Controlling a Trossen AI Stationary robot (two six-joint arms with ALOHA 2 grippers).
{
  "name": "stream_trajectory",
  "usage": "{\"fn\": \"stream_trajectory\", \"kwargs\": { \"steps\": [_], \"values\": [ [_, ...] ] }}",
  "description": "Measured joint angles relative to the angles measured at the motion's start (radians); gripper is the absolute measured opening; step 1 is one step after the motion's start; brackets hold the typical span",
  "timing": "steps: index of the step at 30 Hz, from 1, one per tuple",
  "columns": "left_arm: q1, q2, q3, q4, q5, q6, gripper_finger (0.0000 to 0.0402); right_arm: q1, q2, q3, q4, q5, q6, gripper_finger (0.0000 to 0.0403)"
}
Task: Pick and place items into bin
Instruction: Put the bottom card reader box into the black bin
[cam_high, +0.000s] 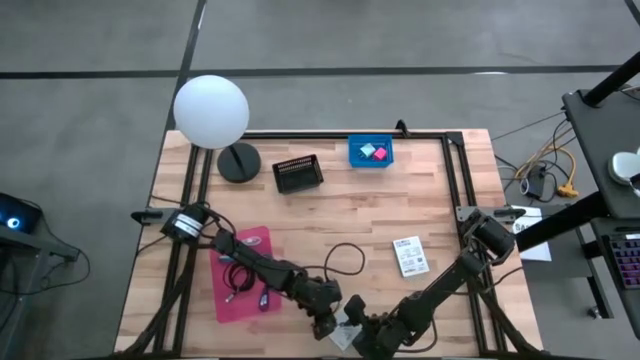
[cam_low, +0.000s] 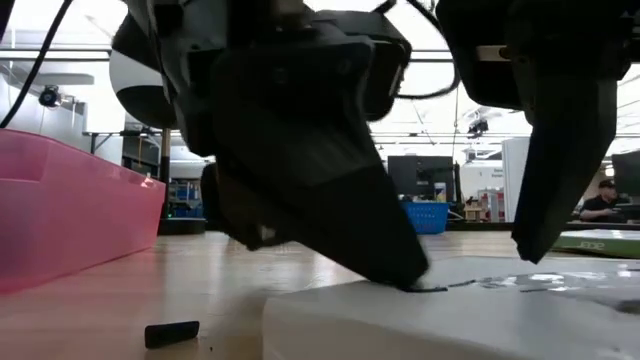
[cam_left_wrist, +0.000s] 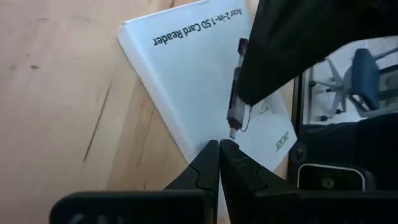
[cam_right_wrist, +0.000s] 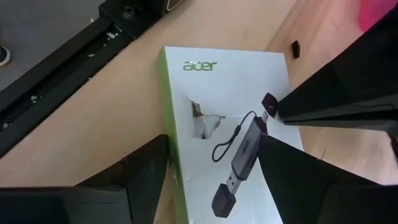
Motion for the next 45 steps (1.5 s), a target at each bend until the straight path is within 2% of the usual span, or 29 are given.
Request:
{"fn": "stream_trajectory", "kwargs": {
  "steps": [5, 22, 25, 30, 45],
  "values": [
    [0.002, 0.023, 0.002, 0.018, 0.042, -0.021, 0.0, 0.0, 0.0, 0.0, 0.0, 0.0, 0.005, 0.0239],
    [0.008, -0.033, -0.001, -0.075, 0.044, 0.005, 0.0, -0.001, 0.0, -0.001, -0.001, -0.001, 0.013, 0.0233],
    [0.009, -0.05, -0.003, -0.096, 0.04, 0.009, 0.0, -0.001, 0.0, -0.001, -0.001, -0.001, 0.02, 0.0232],
    [0.01, -0.11, -0.004, -0.225, 0.007, 0.034, 0.0, -0.001, 0.001, -0.001, 0.001, 0.001, 0.024, 0.023],
    [0.012, -0.143, -0.019, -0.263, -0.061, 0.025, 0.0, -0.012, 0.002, -0.002, 0.03, 0.002, 0.001, 0.023]
  ]
}}
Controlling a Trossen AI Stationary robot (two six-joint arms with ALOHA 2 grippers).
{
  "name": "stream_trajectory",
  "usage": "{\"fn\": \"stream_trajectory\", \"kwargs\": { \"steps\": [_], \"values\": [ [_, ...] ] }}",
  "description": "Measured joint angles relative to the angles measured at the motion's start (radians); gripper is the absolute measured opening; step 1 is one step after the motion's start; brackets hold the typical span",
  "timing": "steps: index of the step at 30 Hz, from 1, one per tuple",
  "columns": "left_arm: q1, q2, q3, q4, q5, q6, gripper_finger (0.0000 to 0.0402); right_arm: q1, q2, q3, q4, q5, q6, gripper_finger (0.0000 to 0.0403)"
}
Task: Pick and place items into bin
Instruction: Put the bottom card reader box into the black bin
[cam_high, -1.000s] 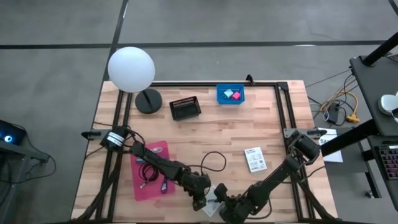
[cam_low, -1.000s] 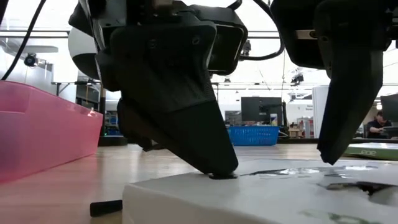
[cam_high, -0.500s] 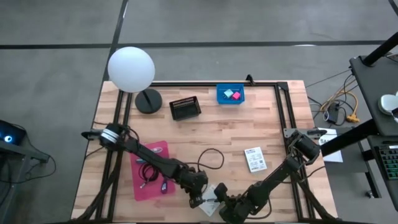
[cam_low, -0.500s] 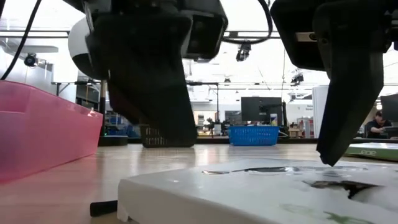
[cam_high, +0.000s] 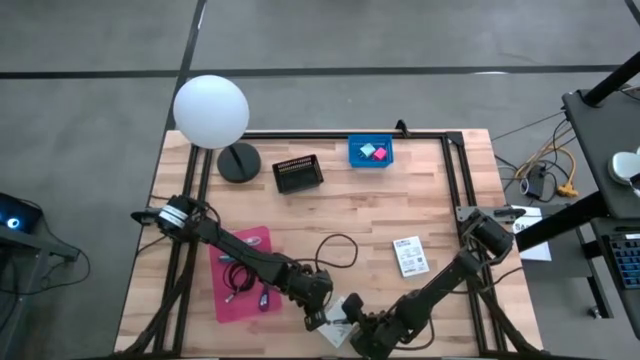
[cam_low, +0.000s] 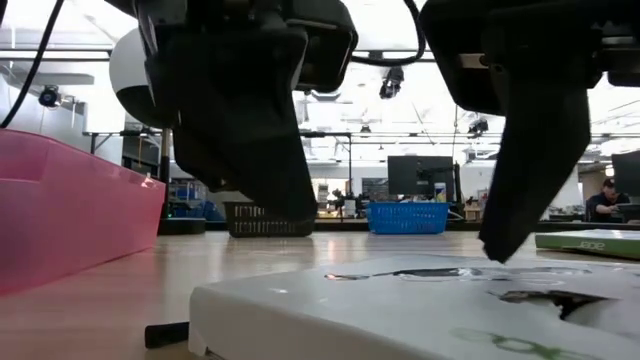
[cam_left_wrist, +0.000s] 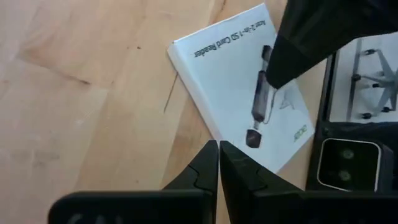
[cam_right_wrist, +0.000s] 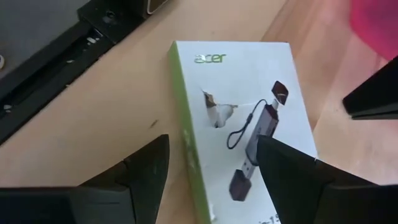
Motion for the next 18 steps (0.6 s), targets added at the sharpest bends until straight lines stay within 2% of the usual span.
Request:
{"fn": "stream_trajectory", "kwargs": {
  "steps": [10, 18],
  "values": [
    [0.0, 0.015, -0.039, 0.001, 0.014, -0.057, 0.0, -0.017, 0.0, 0.0, 0.0, 0.0, -0.022, 0.0228],
    [-0.002, 0.05, -0.029, 0.102, 0.03, -0.079, 0.0, -0.02, 0.0, 0.0, 0.001, 0.0, -0.055, 0.0228]
  ]
}}
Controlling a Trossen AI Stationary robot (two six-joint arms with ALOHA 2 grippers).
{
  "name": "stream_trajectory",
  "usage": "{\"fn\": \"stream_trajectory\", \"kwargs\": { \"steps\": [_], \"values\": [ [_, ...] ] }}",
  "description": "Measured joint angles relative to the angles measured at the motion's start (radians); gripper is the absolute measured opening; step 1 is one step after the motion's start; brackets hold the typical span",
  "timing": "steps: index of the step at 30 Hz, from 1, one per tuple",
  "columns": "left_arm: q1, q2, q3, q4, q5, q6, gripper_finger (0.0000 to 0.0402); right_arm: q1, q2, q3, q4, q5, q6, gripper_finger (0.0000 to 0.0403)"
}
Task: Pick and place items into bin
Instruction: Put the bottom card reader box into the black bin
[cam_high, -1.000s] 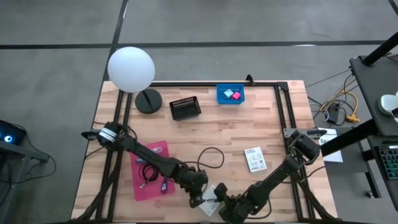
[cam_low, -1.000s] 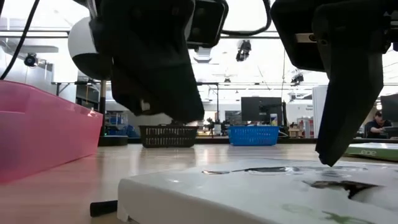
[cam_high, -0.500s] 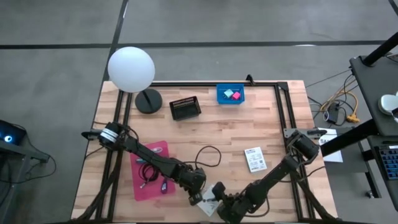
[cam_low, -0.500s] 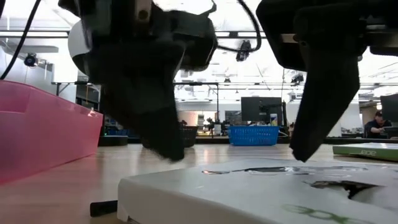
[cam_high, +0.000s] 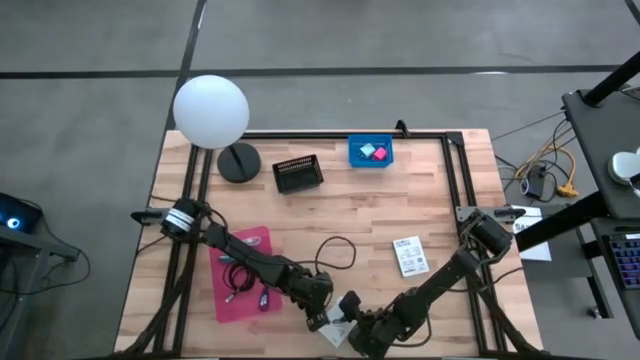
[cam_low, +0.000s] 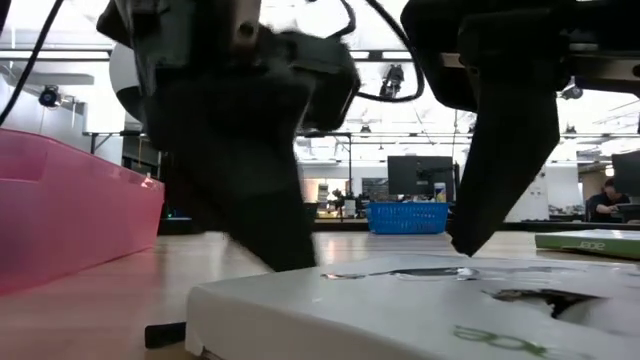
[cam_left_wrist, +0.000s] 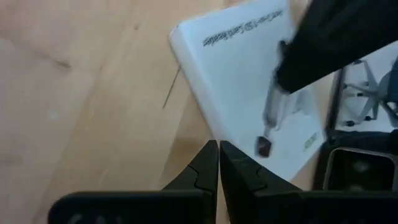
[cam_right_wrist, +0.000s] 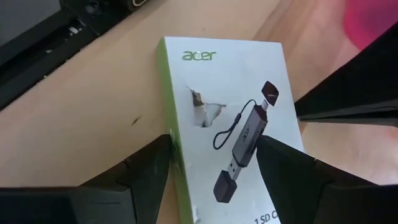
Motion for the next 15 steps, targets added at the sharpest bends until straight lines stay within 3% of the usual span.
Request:
{"fn": "stream_trajectory", "kwargs": {
  "steps": [15],
  "values": [
    [-0.002, 0.06, -0.004, 0.09, 0.076, -0.047, 0.0, -0.015, 0.0, 0.073, -0.016, 0.053, -0.088, 0.0226]
  ]
}}
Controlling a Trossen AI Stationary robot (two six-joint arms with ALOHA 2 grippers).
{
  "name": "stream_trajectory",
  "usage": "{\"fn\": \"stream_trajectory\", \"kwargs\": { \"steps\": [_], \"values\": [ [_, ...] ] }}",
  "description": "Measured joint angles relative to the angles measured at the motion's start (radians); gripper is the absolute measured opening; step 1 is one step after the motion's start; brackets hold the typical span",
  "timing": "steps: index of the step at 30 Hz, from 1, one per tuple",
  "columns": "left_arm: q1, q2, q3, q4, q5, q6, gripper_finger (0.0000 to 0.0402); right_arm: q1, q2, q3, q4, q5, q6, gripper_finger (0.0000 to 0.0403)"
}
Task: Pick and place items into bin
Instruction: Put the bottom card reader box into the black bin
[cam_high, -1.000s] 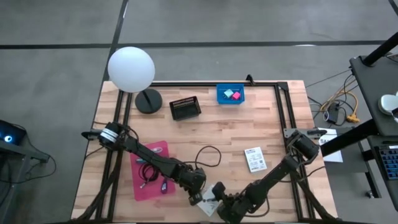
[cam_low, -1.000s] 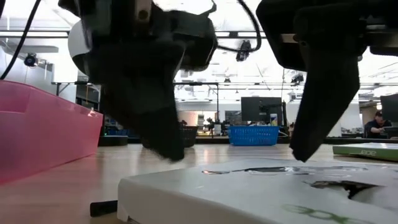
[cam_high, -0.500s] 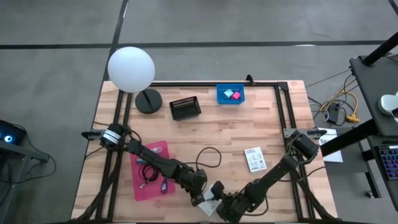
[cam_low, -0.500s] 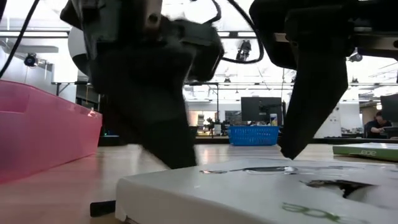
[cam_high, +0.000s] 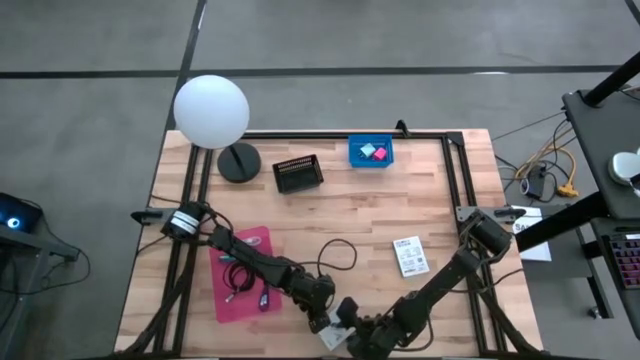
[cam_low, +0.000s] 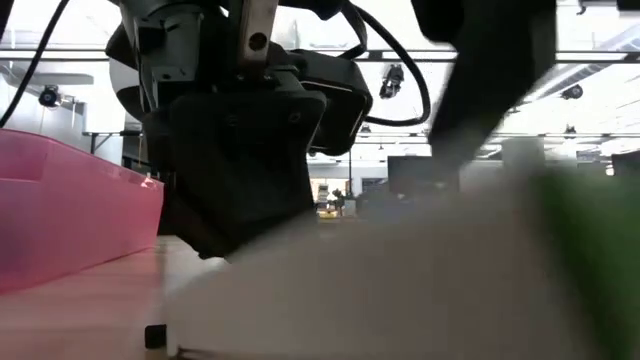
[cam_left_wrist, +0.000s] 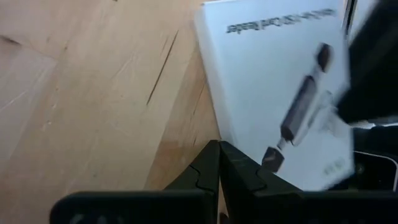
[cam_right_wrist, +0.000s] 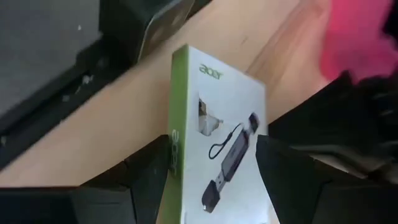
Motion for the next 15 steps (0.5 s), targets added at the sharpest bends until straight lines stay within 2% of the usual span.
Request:
{"fn": "stream_trajectory", "kwargs": {
  "steps": [6, 15],
  "values": [
    [-0.003, 0.0, -0.003, 0.012, -0.003, 0.002, 0.0, 0.0, -0.003, 0.055, -0.075, 0.008, 0.021, 0.0226],
    [-0.003, 0.001, -0.004, 0.028, -0.004, 0.01, 0.0, 0.0, -0.01, 0.059, -0.102, 0.028, 0.024, 0.0226]
  ]
}}
